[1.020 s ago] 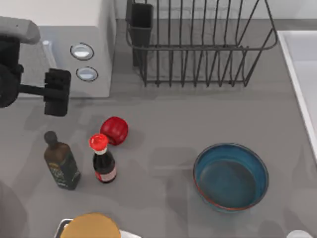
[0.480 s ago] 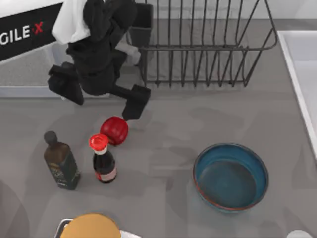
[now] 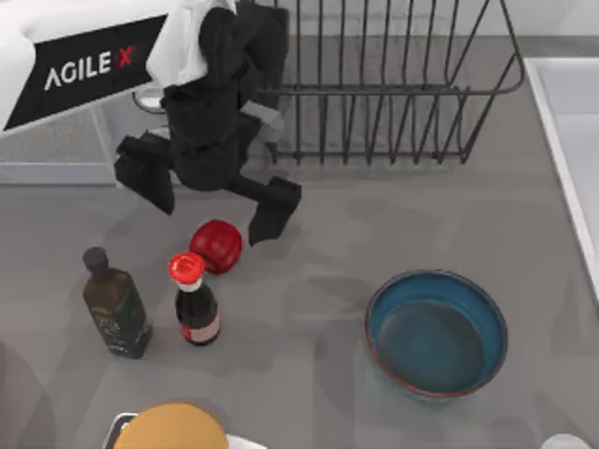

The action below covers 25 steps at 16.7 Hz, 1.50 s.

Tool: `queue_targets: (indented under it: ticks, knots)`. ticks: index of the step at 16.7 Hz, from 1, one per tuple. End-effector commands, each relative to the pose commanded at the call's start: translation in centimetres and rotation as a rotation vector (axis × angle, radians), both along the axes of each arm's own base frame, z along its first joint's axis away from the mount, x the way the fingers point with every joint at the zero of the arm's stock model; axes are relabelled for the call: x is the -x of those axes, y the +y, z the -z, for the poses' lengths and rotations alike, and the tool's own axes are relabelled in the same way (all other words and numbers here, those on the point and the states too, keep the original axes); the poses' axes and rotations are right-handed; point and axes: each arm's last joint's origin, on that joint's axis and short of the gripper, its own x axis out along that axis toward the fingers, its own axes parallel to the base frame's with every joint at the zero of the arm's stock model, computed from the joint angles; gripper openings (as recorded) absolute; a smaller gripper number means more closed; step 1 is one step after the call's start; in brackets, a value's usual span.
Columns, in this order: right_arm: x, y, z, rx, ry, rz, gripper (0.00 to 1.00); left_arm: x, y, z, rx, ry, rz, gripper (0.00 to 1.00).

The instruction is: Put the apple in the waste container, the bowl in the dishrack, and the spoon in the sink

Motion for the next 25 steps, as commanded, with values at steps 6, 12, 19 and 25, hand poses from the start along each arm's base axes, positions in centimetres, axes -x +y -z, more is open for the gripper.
queue_targets:
  ticks: [6, 12, 19, 25]
  knots:
    - [0.0, 0.0, 0.0, 0.000, 0.000, 0.000, 1.00, -0.4, 0.2, 3.4, 0.002, -0.004, -0.001, 1.00]
    - [0.0, 0.0, 0.0, 0.000, 0.000, 0.000, 1.00, -0.4, 0.4, 7.0, 0.000, 0.000, 0.000, 1.00]
    - [0.0, 0.0, 0.0, 0.000, 0.000, 0.000, 1.00, -0.4, 0.4, 7.0, 0.000, 0.000, 0.000, 0.62]
    - [0.0, 0.0, 0.0, 0.000, 0.000, 0.000, 1.00, -0.4, 0.4, 7.0, 0.000, 0.000, 0.000, 0.17]
